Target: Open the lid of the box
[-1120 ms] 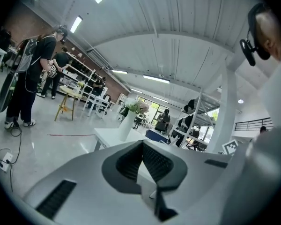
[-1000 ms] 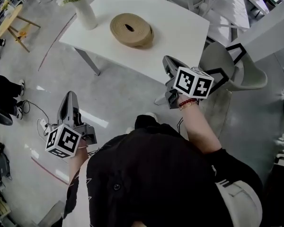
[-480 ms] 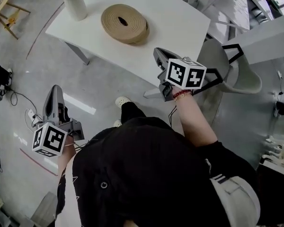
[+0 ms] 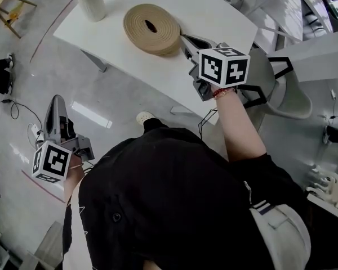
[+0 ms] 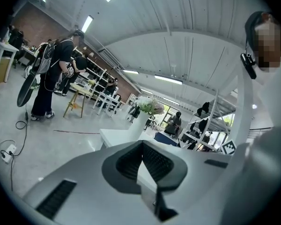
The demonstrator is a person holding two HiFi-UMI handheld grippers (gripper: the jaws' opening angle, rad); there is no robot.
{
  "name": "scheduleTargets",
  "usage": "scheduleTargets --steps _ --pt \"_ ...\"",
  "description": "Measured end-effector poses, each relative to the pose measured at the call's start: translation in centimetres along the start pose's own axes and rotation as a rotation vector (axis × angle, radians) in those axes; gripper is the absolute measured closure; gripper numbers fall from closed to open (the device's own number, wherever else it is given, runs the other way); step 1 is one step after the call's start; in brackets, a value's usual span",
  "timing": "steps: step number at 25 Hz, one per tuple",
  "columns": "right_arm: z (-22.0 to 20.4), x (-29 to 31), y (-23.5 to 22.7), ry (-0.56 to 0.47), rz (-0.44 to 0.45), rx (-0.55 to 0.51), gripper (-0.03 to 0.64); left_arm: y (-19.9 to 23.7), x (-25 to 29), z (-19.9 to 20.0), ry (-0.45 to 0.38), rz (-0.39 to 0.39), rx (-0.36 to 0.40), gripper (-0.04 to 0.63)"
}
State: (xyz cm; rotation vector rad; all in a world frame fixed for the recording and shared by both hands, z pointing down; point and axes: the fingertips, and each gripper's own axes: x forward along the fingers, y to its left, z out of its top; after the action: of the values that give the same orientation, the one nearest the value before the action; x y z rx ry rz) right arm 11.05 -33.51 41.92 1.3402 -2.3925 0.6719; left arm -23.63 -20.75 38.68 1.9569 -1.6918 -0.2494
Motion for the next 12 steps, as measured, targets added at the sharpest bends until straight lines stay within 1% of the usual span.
scheduleTargets --steps 2,3,6,8,10,12 --pt "0.5 0.9 0.4 0.029 0.025 -0.081 0.608 0.3 0.2 0.1 0.003 0.01 -0.005 0.586" --pt "0.6 1.3 0.5 0.046 0.035 -0.128 0.588 0.5 0.3 0.1 0.001 0.014 -0.01 0.586" --pt "0.3 2.5 1.2 0.106 0.07 -0.265 0.562 0.9 0.4 0.2 -0.005 0.018 -0.018 0.586" --pt "-0.2 3.1 1.6 0.16 0.097 -0.357 0.551 1.0 0.4 0.1 -0.001 0.017 -0.023 0.586" --pt "-1.0 3.5 1.9 0.221 0.126 -0.442 0.526 1.1 0.5 -0.1 0.003 0.016 -0.029 0.586" --pt "-1.6 3.8 2.1 0.272 0.159 -0.496 0.494 1.2 0.5 -0.2 0.008 0.016 -0.033 0.586"
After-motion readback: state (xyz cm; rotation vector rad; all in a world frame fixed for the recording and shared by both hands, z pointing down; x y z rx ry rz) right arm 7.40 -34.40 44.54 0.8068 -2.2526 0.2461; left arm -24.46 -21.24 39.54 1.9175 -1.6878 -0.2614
